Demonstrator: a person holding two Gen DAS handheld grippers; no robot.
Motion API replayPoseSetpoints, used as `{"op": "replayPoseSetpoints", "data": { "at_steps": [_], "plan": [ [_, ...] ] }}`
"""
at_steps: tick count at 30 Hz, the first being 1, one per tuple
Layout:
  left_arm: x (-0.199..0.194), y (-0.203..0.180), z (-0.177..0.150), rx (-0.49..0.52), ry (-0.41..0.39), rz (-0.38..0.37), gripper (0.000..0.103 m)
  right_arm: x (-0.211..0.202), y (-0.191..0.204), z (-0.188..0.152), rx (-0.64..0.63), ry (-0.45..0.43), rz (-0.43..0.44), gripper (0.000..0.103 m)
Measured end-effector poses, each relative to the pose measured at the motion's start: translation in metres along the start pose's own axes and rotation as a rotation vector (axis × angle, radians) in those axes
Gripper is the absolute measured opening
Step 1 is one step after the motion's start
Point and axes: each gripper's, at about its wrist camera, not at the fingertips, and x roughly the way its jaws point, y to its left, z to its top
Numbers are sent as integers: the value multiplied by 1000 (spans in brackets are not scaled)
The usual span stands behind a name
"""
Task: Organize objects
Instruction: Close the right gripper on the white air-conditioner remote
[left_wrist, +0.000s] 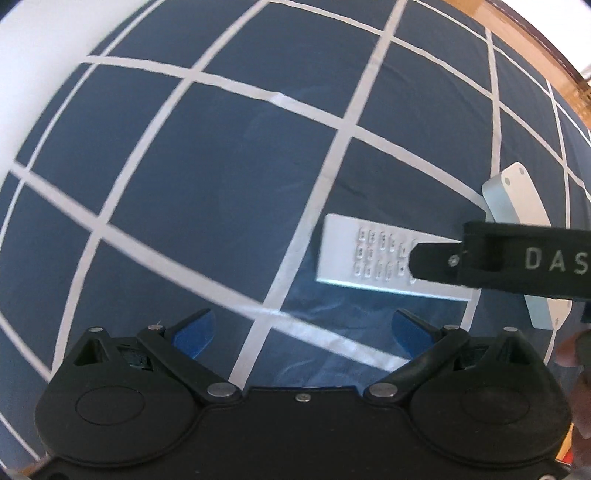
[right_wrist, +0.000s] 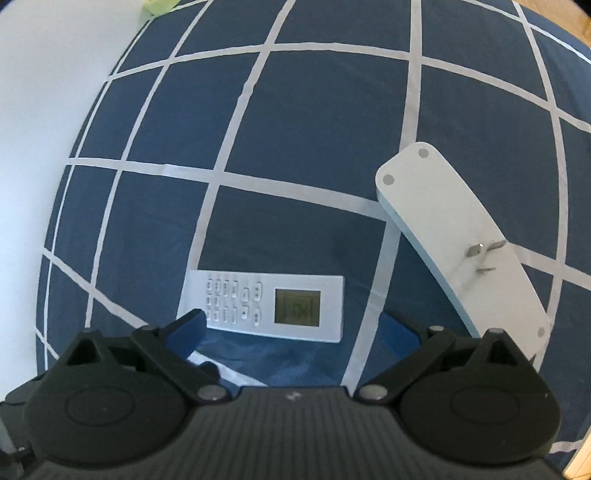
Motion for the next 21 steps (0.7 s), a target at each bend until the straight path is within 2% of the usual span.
{"op": "replayPoseSetpoints", "data": {
  "at_steps": [6,15,21],
  "plan": [
    [13,-5,10,28,20,-41,102,9,-2,1,16,-12,-39,94],
    [16,-10,21,64,18,-72,102,19,-7,1,61,18,-19,93],
    [24,-14,26,78,41,-92,99,18,-7,3,77,14,-11,79]
  ]
}}
